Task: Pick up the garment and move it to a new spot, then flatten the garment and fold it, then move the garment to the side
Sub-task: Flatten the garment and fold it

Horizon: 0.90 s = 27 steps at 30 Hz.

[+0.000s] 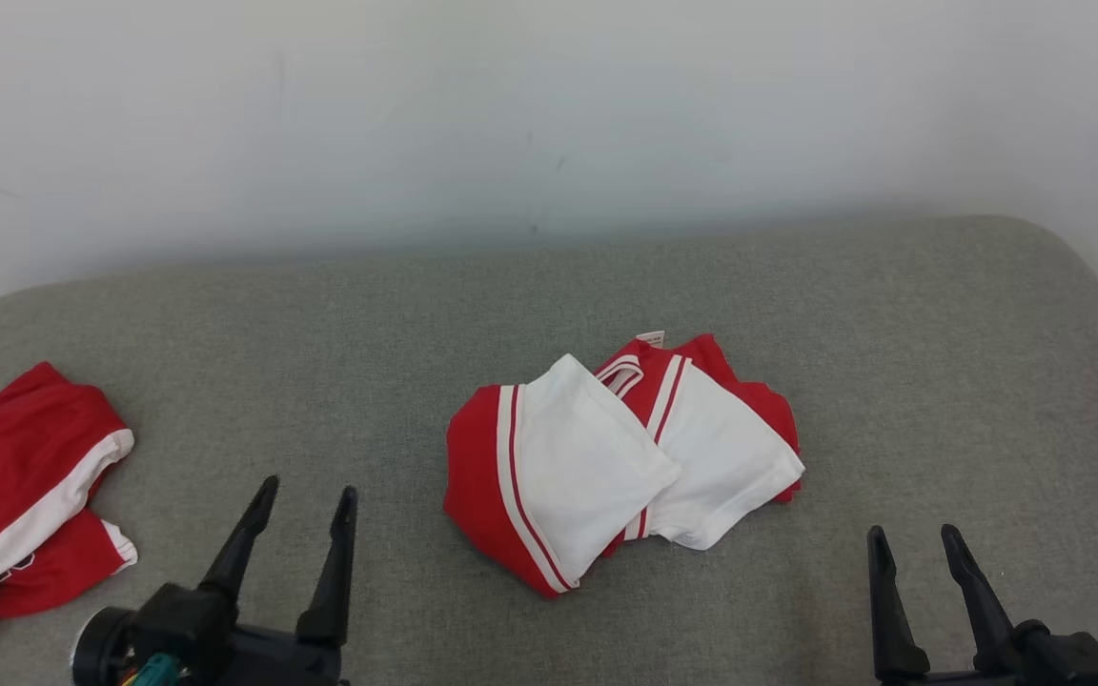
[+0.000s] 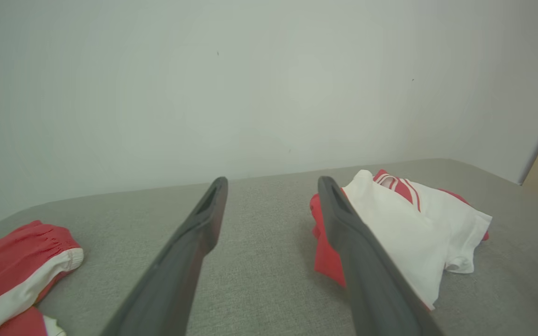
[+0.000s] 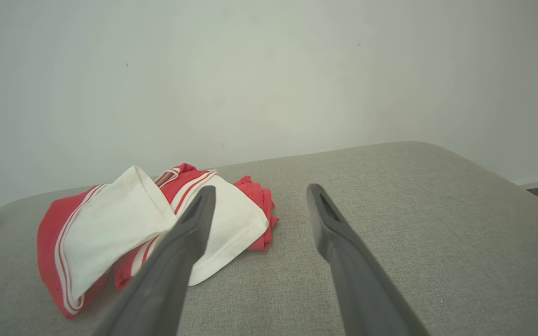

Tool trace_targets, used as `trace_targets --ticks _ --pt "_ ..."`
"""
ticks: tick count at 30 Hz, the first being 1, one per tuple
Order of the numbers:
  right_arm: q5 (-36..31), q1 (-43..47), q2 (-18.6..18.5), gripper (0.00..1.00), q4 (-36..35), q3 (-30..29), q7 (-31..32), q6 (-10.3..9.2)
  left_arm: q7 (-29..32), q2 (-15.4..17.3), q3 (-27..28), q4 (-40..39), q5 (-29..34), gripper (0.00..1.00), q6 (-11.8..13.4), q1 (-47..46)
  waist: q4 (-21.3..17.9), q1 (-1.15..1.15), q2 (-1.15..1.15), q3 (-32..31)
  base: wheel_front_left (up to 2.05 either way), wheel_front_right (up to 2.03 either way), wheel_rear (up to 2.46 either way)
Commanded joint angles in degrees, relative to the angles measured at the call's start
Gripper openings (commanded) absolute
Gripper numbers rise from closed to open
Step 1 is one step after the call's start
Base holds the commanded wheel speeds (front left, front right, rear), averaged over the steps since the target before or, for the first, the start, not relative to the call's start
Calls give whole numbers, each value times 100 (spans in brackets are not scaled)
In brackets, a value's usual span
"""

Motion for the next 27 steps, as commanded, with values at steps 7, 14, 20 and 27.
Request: trace_targets --ticks 7,14,20,27 --pt "98 -198 -10 100 22 14 -29 20 156 -331 -669 426 198 100 -228 -880 -350 0 0 389 0 0 0" --pt "168 -354 -9 100 78 80 -53 20 331 -512 -1231 974 340 100 -324 -1384 -635 0 0 682 0 0 0" --pt "216 -424 -9 100 138 93 -61 20 445 -464 -1569 1379 423 100 -349 -1379 -829 0 0 812 0 0 0" --pt "238 -442 -9 100 98 69 -63 20 559 -265 -1811 1926 632 100 -277 -1220 -973 0 0 833 0 0 0"
